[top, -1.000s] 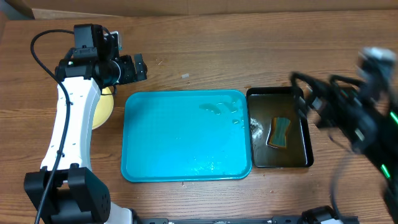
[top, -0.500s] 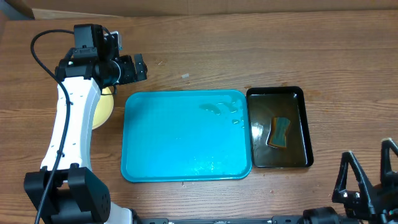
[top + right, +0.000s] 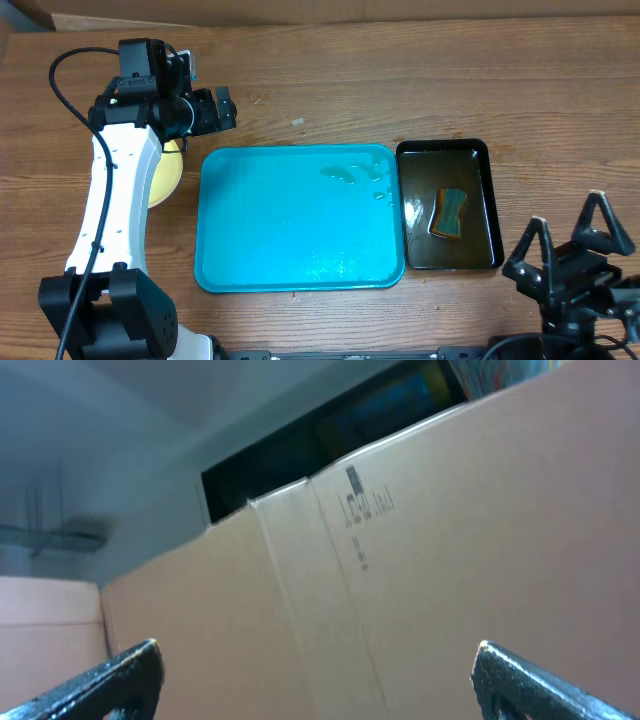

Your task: Clean dirty plates on tray and stack at the side

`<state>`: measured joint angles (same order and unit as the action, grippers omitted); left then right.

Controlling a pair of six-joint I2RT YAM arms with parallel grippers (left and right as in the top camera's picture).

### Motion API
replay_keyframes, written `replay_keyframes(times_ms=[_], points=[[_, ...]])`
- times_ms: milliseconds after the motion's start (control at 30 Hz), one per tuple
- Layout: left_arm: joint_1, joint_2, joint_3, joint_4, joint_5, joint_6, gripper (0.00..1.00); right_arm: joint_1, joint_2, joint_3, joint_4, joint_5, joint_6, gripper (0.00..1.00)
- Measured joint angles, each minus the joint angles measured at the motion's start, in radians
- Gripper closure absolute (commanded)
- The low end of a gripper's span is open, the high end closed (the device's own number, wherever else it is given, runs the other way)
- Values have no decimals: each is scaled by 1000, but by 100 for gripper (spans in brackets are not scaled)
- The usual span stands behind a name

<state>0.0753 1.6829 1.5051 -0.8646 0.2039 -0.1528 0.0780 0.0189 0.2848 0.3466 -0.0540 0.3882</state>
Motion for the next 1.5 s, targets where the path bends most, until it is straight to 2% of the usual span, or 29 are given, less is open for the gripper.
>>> replay_keyframes(times_ms=[133, 533, 967, 1267, 1500], points=[[0, 0, 0, 0, 0, 0, 0, 0, -3, -90, 65, 3, 1, 0], [0, 0, 0, 0, 0, 0, 0, 0, -3, -246, 48, 36, 3, 0], [0, 0, 0, 0, 0, 0, 0, 0, -5, -266, -350, 55, -54, 0], [0, 0, 0, 0, 0, 0, 0, 0, -5, -266, -415, 34, -261, 0], [0, 0, 0, 0, 0, 0, 0, 0, -5, -266, -430, 13, -319, 0]])
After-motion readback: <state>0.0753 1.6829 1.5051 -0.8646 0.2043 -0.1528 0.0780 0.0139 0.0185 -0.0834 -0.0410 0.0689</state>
